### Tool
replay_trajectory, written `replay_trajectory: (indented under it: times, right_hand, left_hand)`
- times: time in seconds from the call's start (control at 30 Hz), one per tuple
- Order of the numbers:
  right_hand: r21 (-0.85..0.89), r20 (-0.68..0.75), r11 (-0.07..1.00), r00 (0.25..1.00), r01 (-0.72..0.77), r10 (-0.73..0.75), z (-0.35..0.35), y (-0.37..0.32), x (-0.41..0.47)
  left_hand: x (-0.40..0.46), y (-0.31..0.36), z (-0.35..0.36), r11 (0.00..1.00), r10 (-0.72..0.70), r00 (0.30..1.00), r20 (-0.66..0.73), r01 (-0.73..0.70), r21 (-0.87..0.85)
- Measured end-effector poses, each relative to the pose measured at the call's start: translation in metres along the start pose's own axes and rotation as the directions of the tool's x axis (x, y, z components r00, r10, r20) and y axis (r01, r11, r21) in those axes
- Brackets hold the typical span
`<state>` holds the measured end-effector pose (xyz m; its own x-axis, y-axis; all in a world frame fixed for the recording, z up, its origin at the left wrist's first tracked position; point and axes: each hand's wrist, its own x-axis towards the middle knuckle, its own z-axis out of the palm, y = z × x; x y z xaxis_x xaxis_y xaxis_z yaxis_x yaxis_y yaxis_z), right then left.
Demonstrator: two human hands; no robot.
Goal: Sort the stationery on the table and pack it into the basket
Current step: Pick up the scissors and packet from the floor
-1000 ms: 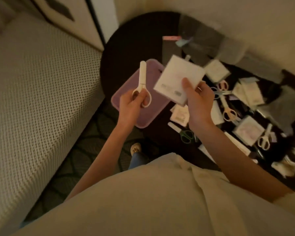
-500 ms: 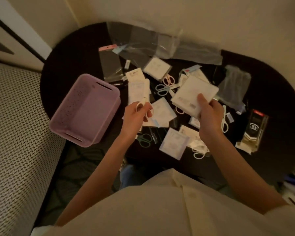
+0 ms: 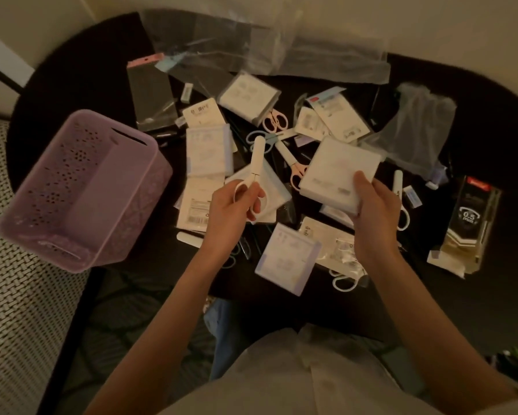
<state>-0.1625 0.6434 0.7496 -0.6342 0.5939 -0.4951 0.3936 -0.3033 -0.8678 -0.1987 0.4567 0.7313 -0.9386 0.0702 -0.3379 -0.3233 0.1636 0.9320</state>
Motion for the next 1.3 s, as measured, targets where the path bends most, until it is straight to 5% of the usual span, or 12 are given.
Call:
replay_trajectory:
  times: [0.33,0.7,0.93,1.3]
  right_hand:
    - [0.044,0.054,0.973,0.972,0.225,-0.227,-0.007,0.033,0.01]
    - [0.176,0.203,0.951,0.936,0.252,-0.286,-0.043,0.054,0.008]
    - [0.191,0.319,0.956,0.907,0.222,-0.274,-0.067,0.06,0.015]
    - [0.221,0.227,0.955,0.942,0.199,-0.249,-0.09,0.049,0.033]
  left_hand:
    - [0.0,-0.023,0.02,0.991,0.128,0.991,-0.051,-0.129,-0.026]
    - [-0.024,-0.046,0.036,0.987,0.137,0.976,-0.167,-0.148,-0.058]
    - [-0.026,-0.046,0.041,0.987,0.094,0.991,-0.093,-0.081,0.137]
    - [-0.006,-0.026,0.078,0.954,0.025,0.995,0.1,-0.054,0.293]
